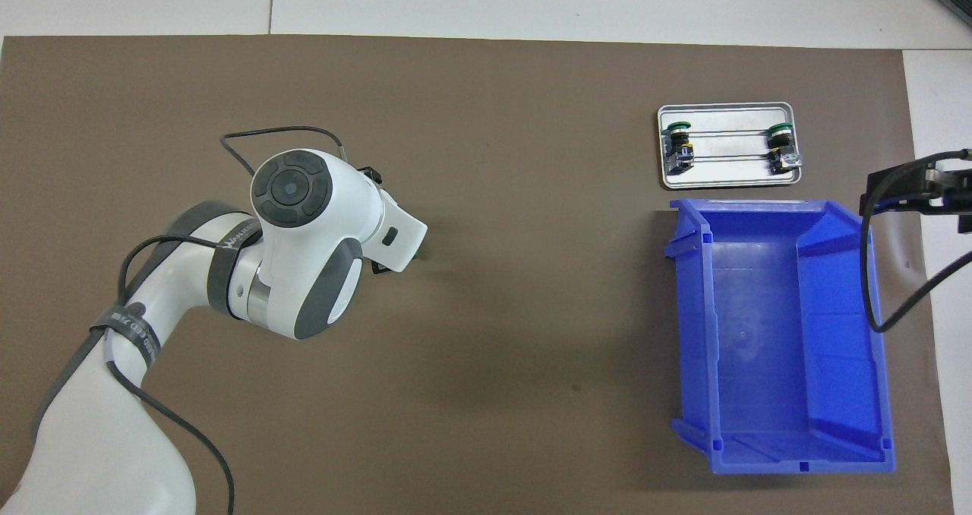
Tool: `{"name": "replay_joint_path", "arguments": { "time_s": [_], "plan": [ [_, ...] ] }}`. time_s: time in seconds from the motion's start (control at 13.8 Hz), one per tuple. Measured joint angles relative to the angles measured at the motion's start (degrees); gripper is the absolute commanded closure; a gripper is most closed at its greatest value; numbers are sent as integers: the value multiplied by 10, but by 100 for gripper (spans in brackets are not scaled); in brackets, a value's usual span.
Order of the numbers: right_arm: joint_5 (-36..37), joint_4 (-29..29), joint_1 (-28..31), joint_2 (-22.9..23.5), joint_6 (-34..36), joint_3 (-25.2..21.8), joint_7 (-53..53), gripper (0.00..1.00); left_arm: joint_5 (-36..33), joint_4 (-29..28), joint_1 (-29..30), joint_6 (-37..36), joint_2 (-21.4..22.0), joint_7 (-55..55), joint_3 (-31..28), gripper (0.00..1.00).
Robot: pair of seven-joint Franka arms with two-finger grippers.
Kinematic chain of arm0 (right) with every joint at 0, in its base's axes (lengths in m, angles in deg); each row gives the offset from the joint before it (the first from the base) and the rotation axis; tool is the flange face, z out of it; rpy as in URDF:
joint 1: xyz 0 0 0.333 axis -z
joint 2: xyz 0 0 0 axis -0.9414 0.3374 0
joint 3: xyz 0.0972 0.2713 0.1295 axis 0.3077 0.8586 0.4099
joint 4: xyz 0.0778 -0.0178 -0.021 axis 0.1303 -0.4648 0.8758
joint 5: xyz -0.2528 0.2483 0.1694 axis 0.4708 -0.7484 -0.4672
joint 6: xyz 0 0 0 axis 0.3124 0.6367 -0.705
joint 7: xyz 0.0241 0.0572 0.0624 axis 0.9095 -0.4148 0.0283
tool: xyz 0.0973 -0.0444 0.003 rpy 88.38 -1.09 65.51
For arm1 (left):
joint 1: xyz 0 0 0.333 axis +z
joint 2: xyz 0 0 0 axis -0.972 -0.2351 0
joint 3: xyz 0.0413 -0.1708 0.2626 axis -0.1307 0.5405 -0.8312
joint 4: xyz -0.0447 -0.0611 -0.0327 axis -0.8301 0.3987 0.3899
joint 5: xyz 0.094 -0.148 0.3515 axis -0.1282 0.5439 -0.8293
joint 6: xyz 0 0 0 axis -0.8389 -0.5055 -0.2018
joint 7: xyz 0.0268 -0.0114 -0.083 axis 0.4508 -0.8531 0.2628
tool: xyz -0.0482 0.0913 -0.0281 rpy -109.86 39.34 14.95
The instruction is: Place and press button with both arms
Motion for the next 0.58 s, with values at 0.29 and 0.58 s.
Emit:
{"name": "replay_joint_path", "arguments": {
  "time_s": [0.29,0.58],
  "plan": [
    [0,0,7,1,16,-1,-14,0,0,0,-8,17,-30,0,1,6],
    [0,-1,8,1,14,-1,-18,0,0,1,-13,1,-30,-1,0,4]
  ]
}}
